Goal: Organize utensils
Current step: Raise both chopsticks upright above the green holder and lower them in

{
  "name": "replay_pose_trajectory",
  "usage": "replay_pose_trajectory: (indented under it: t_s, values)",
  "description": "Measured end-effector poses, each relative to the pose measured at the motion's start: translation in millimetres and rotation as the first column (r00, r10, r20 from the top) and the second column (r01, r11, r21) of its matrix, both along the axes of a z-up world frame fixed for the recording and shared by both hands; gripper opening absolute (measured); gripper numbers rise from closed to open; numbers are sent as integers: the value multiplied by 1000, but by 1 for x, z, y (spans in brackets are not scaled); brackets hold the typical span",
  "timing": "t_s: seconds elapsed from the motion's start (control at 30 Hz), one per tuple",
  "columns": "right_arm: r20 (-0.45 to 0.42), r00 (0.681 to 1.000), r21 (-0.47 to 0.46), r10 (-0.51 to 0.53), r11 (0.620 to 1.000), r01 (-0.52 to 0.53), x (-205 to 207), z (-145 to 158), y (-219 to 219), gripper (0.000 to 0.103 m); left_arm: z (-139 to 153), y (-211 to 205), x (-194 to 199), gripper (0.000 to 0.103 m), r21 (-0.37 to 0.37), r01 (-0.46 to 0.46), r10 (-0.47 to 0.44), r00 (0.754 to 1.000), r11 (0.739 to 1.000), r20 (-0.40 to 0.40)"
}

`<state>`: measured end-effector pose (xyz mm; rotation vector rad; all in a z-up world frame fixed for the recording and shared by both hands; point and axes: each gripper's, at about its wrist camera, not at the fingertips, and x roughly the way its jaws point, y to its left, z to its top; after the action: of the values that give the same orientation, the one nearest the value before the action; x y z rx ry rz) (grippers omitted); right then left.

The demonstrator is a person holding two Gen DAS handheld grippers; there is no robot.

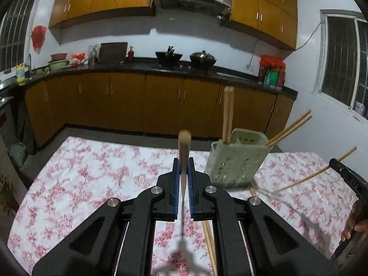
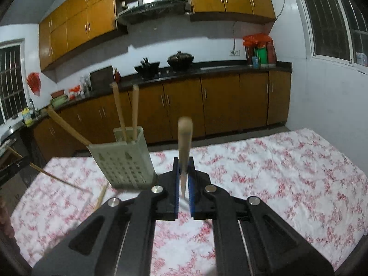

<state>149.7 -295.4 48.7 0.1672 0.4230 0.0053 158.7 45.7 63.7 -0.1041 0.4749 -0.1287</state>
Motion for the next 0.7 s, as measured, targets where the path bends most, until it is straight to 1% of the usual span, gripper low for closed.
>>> replay_pose_trajectory:
  t_s: [0.2,0.33,0.47,0.57,0.7]
  values:
    - [78,994,72,79,994,-85,-8,38,3,8,29,-3,-6,7,-44,35,-32,997,998,69]
    - [162,978,95,129,985,-145,-12,68,14,8,51,-13,-8,7,-68,61,-51,990,996,135]
    - [245,960,77,137,984,-161,-11,90,30,8,76,-24,-6,7,-93,69,-47,974,993,221]
    - [298,945,64,136,985,-162,-4,103,38,8,94,-33,2,7,-113,56,-21,956,992,291]
    - [335,933,33,129,988,-148,13,111,51,8,107,-41,18,7,-141,32,20,936,990,351]
